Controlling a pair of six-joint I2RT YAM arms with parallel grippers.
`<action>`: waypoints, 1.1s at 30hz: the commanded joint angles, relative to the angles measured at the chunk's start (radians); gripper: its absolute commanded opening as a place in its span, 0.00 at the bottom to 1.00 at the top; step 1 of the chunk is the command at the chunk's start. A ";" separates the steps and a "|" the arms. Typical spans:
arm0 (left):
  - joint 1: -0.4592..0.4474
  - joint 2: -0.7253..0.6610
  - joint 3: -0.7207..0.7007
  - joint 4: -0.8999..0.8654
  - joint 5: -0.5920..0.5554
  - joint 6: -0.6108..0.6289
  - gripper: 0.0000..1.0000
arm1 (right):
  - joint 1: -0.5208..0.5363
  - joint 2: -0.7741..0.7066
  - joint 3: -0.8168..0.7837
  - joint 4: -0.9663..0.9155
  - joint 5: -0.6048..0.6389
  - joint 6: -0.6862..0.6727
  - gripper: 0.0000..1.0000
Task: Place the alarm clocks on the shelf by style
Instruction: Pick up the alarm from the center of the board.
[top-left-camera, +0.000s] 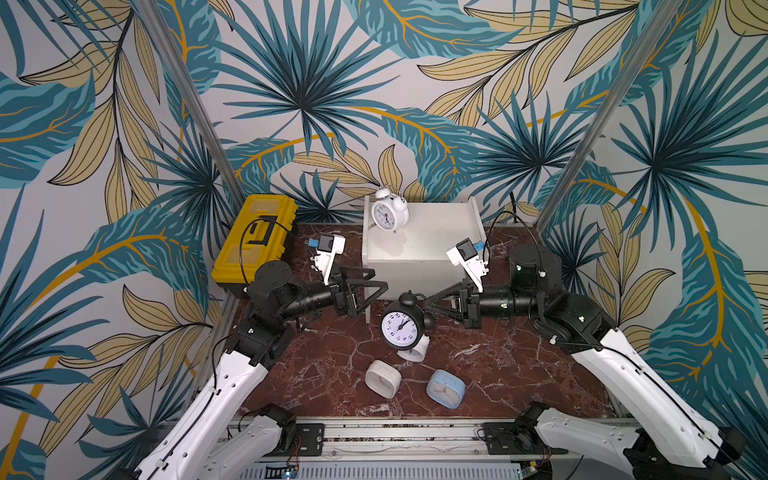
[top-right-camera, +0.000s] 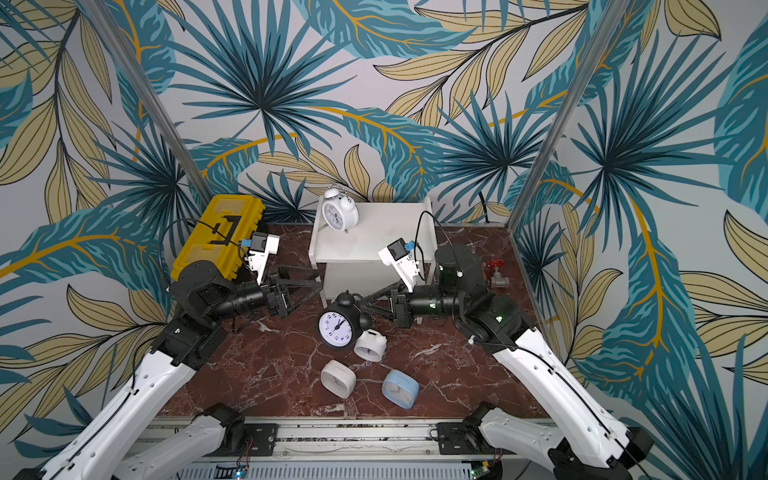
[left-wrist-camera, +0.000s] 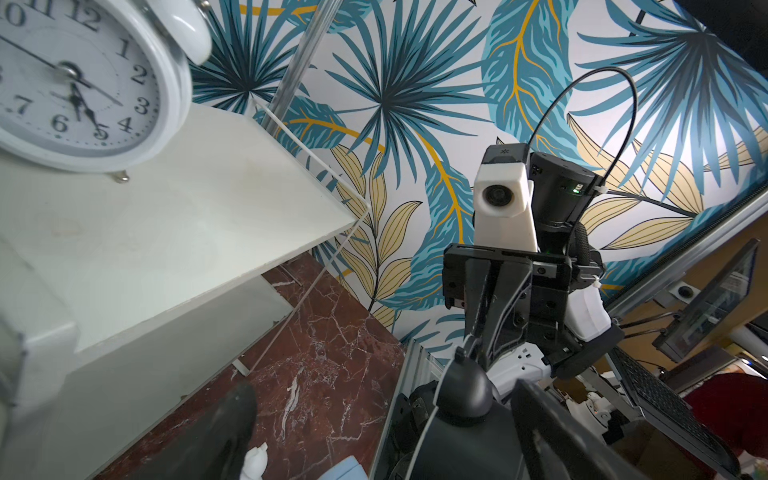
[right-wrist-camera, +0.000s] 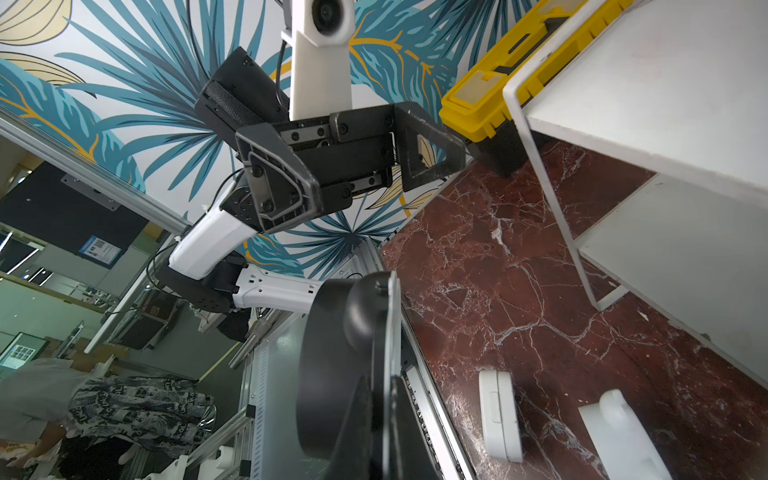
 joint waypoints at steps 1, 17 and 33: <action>-0.002 0.015 -0.038 0.134 0.130 -0.081 0.98 | -0.003 0.012 0.038 0.060 -0.054 0.031 0.00; -0.004 -0.036 -0.073 0.134 0.234 -0.109 0.88 | -0.003 0.159 0.233 -0.019 -0.115 -0.022 0.00; -0.002 -0.036 -0.095 0.207 0.254 -0.168 0.89 | -0.002 0.166 0.234 -0.009 -0.049 -0.038 0.00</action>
